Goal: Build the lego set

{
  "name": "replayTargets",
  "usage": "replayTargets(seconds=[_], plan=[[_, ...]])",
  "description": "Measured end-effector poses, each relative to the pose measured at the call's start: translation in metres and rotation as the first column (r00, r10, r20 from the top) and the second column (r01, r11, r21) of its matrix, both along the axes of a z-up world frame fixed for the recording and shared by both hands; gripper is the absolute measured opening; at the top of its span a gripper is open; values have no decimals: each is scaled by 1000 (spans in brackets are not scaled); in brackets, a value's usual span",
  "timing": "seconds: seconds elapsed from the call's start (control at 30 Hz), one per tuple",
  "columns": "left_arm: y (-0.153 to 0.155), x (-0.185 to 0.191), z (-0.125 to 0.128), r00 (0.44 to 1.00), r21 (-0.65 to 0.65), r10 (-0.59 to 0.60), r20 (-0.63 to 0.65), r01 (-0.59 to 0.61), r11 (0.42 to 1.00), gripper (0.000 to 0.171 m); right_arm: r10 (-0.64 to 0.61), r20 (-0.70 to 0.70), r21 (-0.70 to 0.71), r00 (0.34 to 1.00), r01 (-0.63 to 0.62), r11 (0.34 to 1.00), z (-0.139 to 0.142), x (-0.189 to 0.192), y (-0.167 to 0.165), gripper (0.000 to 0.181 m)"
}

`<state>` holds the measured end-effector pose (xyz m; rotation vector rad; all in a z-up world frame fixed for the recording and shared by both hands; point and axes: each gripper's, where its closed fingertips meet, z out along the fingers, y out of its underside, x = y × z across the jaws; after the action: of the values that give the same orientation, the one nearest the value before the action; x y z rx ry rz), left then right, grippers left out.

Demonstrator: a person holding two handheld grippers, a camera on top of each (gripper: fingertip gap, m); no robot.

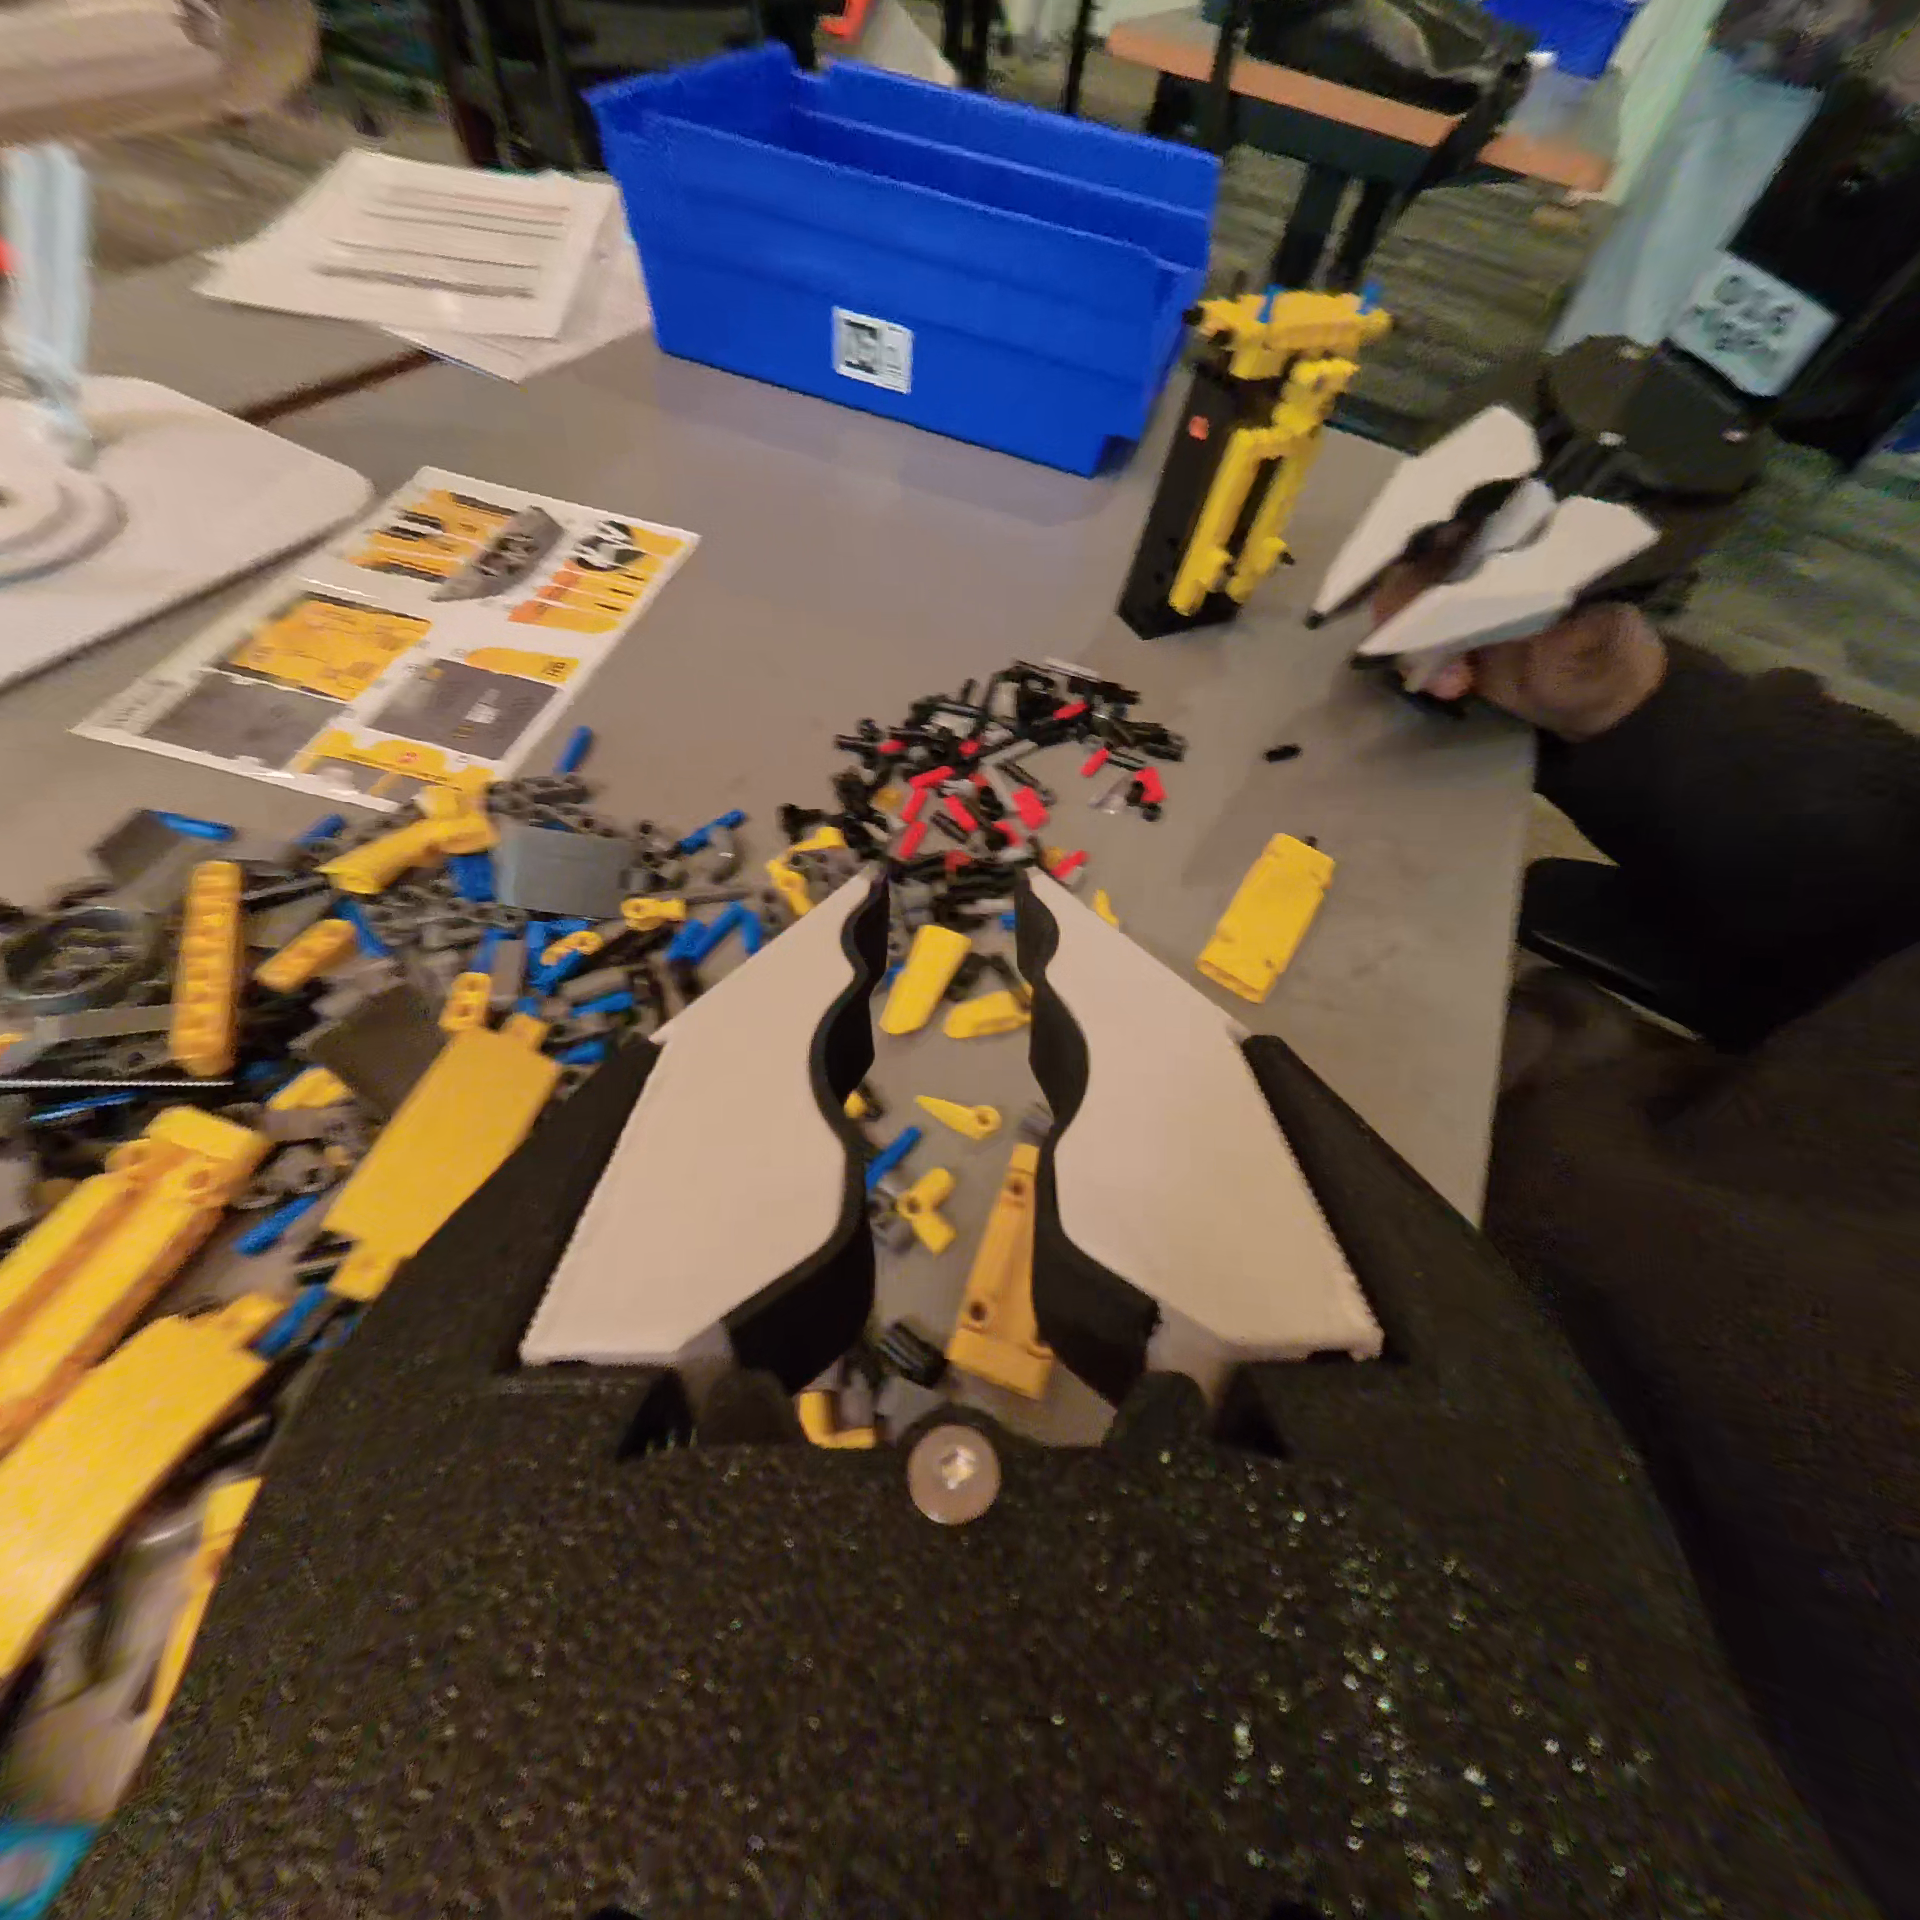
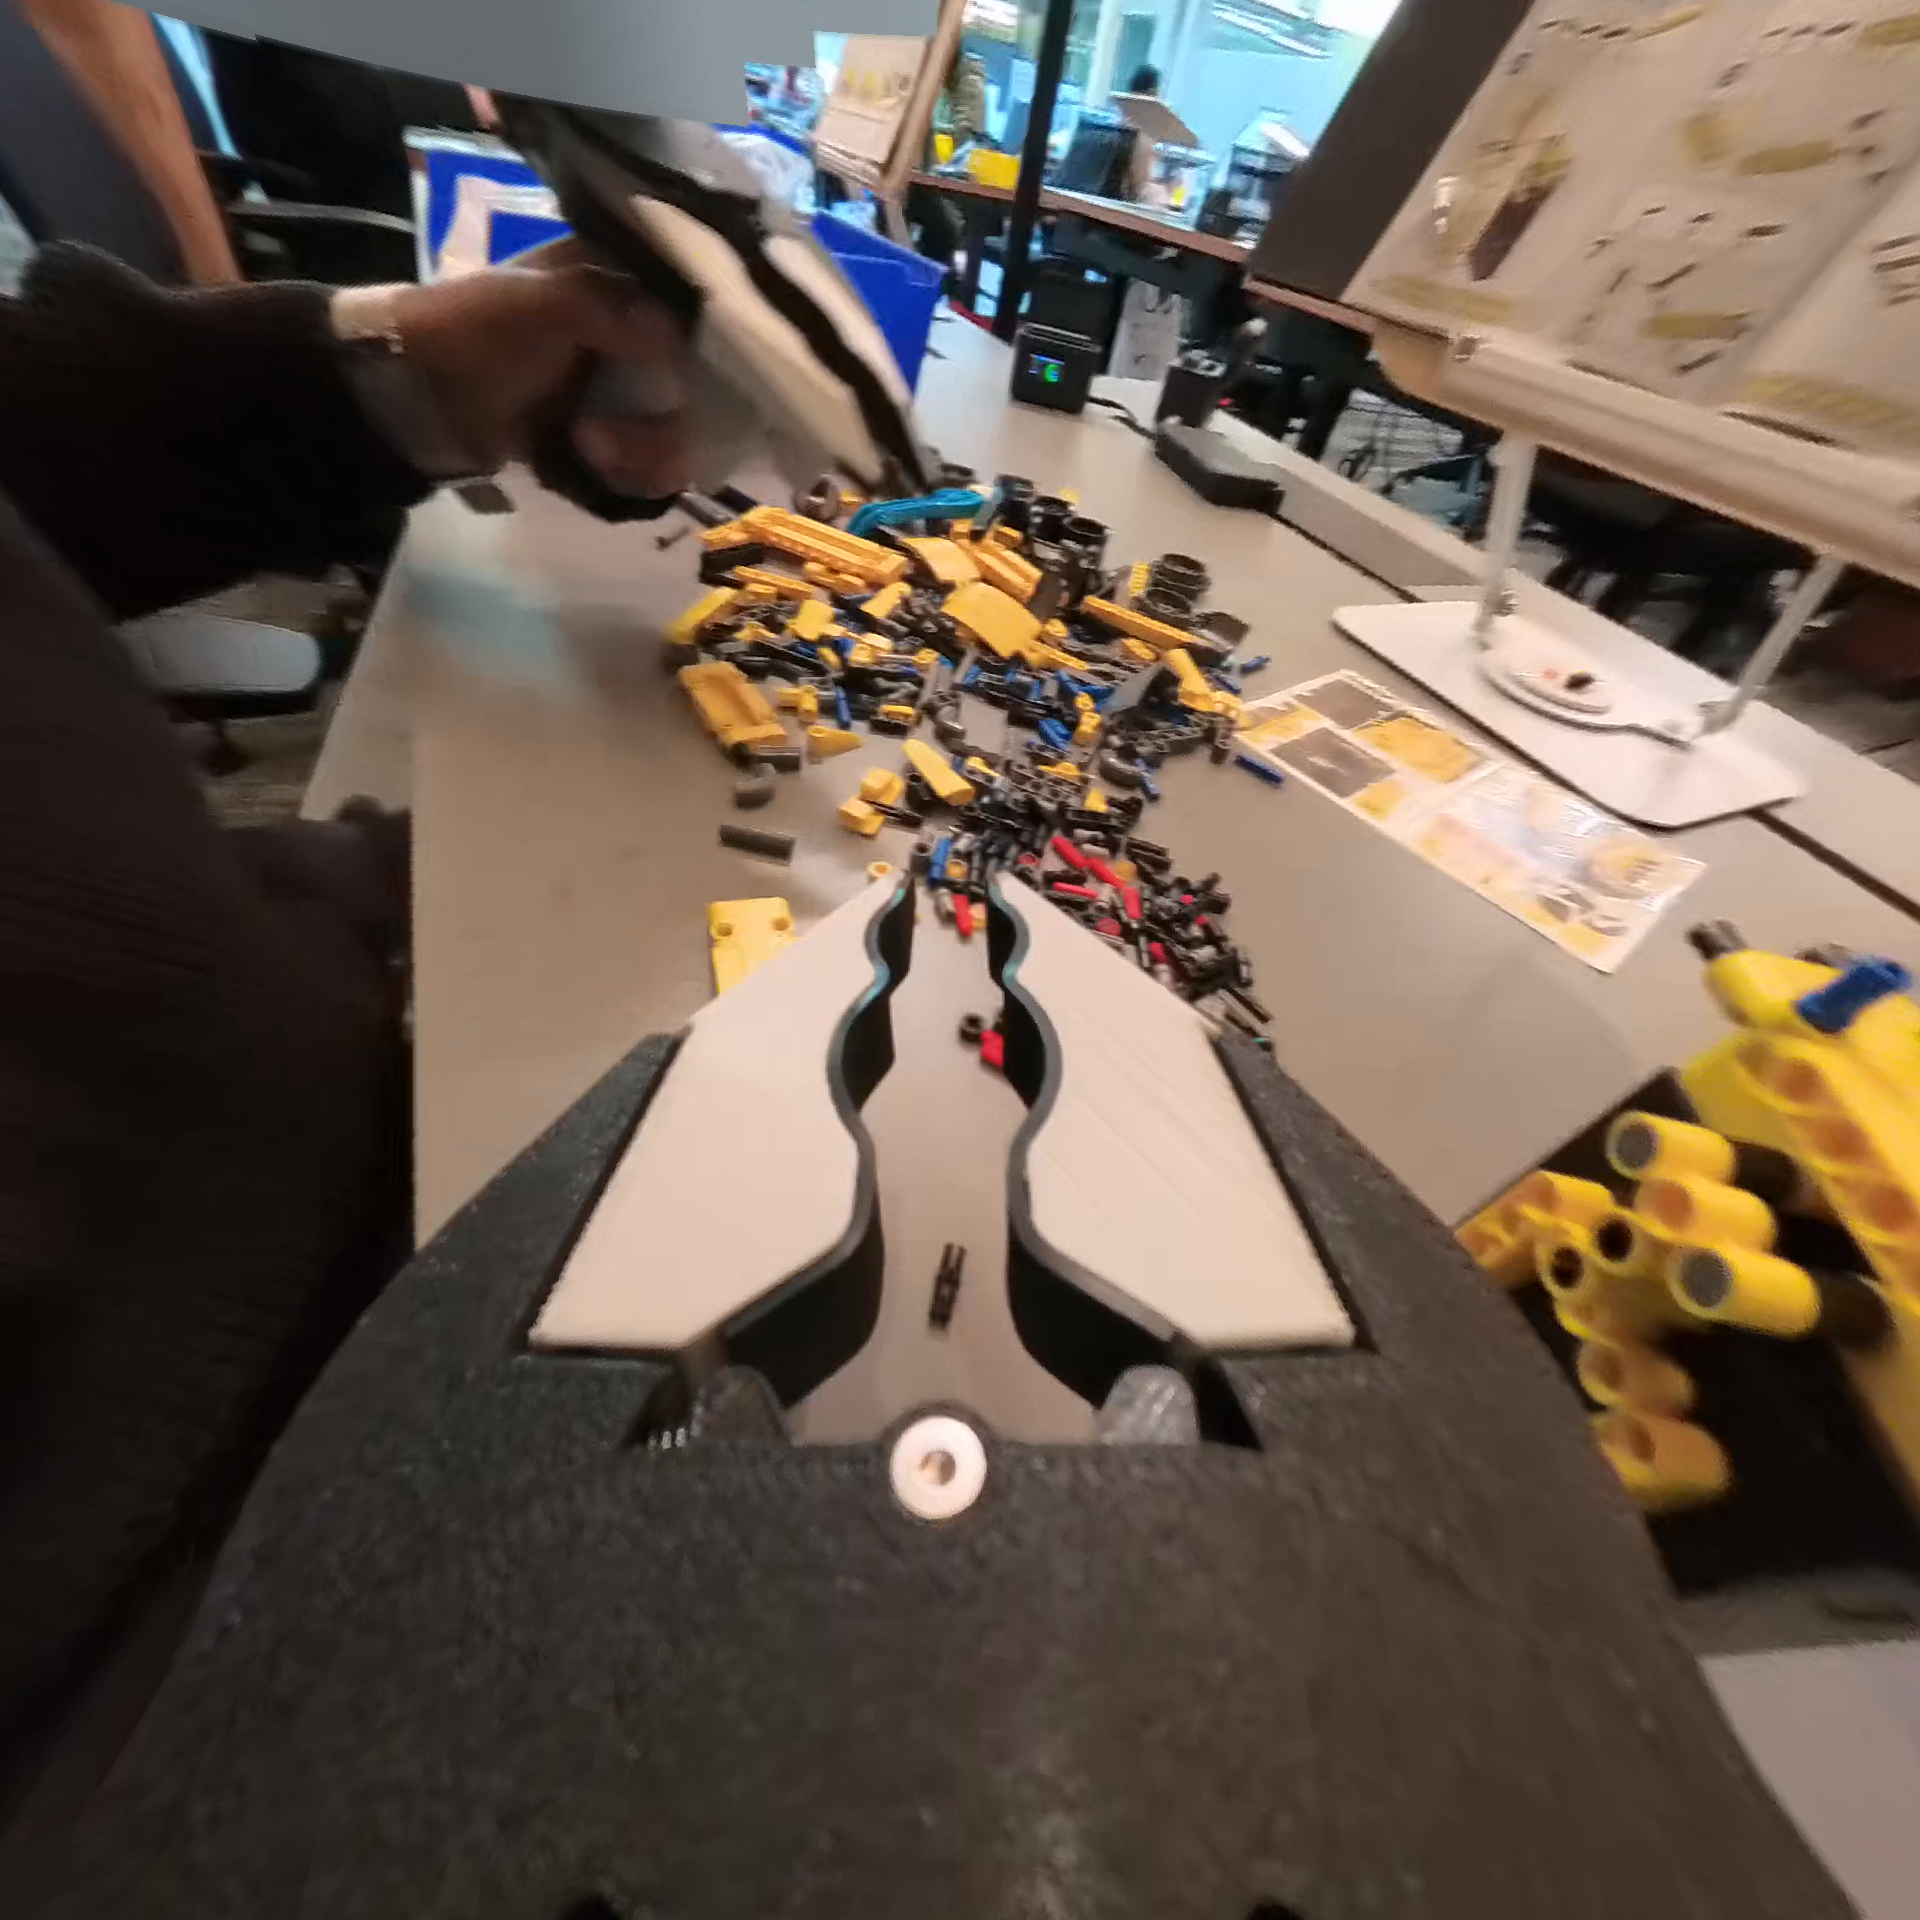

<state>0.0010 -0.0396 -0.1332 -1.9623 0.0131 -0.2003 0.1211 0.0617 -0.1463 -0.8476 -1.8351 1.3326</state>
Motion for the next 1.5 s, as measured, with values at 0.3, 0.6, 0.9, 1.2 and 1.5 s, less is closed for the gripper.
replayTargets(seconds=[0.3,0.6,0.9,1.2,1.5], plan=[[17,23,-16,984,-57,-176,-12,175,983,23,-114,50,-64,992,118,991,-2,-10,23,14],[33,-11,-26,949,-118,-284,133,300,947,23,-52,70,-139,996,62,988,2,-9,19,13],[42,-43,-29,971,-157,-225,83,236,959,23,-78,96,-119,992,89,989,-4,-13,21,13],[26,-113,-20,1000,-115,11,-25,-14,993,25,-91,112,-97,990,102,990,-8,-15,22,14],[14,-149,-20,982,-110,189,24,-185,976,41,-87,120,-96,989,99,990,-9,-16,21,14]])
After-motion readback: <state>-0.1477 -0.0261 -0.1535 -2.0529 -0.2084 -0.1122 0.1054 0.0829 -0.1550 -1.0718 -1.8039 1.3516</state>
